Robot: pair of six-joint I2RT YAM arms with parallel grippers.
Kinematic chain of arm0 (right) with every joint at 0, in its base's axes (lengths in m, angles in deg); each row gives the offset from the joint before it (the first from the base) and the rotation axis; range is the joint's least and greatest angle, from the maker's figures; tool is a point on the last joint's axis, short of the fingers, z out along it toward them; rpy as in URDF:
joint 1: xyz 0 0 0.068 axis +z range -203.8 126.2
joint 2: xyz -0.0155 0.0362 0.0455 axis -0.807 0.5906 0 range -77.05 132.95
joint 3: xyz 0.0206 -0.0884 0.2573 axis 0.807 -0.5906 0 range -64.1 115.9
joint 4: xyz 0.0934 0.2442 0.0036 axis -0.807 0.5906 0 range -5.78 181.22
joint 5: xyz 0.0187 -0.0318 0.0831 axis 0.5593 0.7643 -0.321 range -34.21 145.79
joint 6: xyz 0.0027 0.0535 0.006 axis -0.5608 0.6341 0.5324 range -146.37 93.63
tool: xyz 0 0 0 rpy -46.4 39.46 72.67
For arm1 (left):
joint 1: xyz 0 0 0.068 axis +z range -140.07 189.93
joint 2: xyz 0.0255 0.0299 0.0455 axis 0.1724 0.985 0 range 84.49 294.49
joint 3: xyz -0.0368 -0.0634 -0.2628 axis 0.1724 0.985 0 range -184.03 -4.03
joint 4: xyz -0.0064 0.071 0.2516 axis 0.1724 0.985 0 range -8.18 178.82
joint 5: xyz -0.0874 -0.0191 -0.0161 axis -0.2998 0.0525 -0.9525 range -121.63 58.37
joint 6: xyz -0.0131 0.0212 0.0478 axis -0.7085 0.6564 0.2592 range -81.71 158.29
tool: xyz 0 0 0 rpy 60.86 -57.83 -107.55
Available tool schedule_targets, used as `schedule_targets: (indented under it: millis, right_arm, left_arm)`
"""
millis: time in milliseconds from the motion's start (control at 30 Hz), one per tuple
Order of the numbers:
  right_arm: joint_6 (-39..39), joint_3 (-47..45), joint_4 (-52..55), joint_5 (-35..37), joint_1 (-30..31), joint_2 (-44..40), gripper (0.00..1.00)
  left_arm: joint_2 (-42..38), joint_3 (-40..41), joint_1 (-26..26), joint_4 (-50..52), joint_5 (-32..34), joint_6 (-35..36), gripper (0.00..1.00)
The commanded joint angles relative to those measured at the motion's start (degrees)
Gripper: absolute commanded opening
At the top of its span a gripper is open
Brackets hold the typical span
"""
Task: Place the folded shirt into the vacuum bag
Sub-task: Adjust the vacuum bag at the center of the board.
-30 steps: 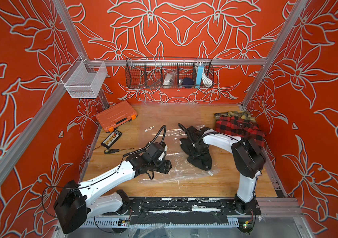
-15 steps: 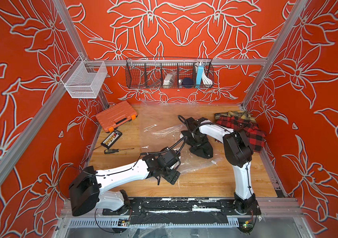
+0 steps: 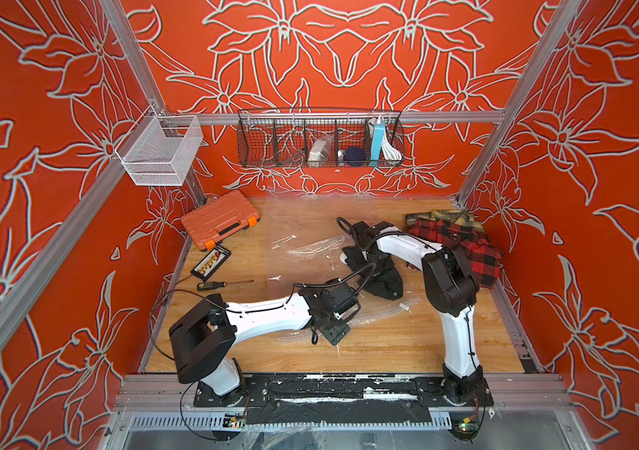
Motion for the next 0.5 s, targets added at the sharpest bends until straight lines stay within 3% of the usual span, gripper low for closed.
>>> schedule_targets:
  millis: [0, 267, 467]
  right_arm:
    - [-0.45, -2.39, -3.45, -0.76, -1.05, 4.51, 0.00]
    - [-0.83, -2.46, -3.32, 0.42, -1.07, 5.03, 0.00]
    - [-1.29, -1.80, -3.00, 1.81, -1.10, 5.48, 0.00]
  left_arm:
    - [2.31, -0.89, -0.60, -0.71, 3.35, 3.42, 0.78]
    - [1.35, -2.02, -0.60, 0.37, 16.37, 6.68, 0.63]
    - [-2.25, 0.87, 0.23, -0.41, 14.50, 4.14, 0.47]
